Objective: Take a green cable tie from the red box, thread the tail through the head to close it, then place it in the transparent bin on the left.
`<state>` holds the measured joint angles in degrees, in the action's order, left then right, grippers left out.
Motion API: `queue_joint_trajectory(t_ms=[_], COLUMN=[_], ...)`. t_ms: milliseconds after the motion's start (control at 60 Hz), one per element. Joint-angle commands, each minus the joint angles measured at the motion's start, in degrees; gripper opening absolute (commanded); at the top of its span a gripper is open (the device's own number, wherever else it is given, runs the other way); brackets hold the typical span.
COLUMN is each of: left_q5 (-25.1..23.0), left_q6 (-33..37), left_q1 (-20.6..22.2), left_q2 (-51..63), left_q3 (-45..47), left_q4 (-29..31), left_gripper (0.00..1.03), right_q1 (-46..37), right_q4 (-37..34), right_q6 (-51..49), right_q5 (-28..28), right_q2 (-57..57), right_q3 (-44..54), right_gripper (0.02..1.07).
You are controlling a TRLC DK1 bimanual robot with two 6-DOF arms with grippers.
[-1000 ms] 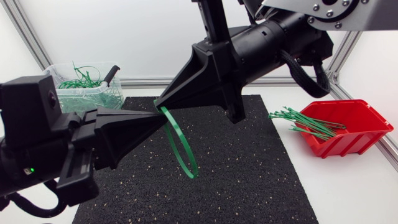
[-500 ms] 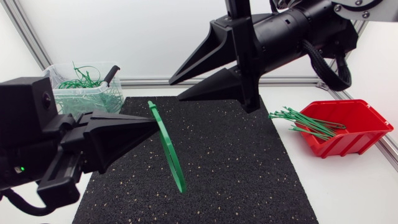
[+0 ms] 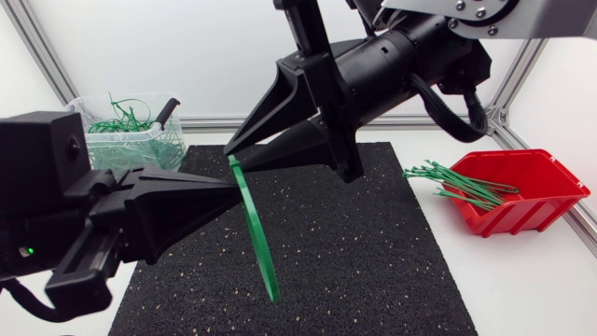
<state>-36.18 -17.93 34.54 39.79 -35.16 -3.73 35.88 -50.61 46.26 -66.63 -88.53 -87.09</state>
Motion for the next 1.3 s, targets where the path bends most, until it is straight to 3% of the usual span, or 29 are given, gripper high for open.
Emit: queue_joint_trajectory(t_ms=[0, 367, 617, 1283], left_q5=[-0.6, -0.6, -0.6, -0.6], left_q6=[0.6, 0.6, 0.6, 0.5], left_q1=[-0.1, 0.6, 1.3, 2.9], left_q2=[0.4, 0.5, 0.1, -2.1], left_q3=[-1.4, -1.5, -1.3, -1.7], left_q4=[-0.8, -1.0, -0.8, 0.3], left_gripper=[0.03, 0.03, 0.03, 0.03], right_q1=[0.2, 1.3, 0.9, -1.0], right_q4=[-0.5, -1.0, 0.5, 1.1], right_q6=[-0.6, -0.7, -0.5, -0.7], right_q5=[0.0, 0.0, 0.9, 2.2], right_q2=[-1.2, -1.8, -1.6, -7.2], right_q3=[-1.6, -1.7, -1.7, -1.9], right_gripper=[0.31, 0.27, 0.08, 0.08])
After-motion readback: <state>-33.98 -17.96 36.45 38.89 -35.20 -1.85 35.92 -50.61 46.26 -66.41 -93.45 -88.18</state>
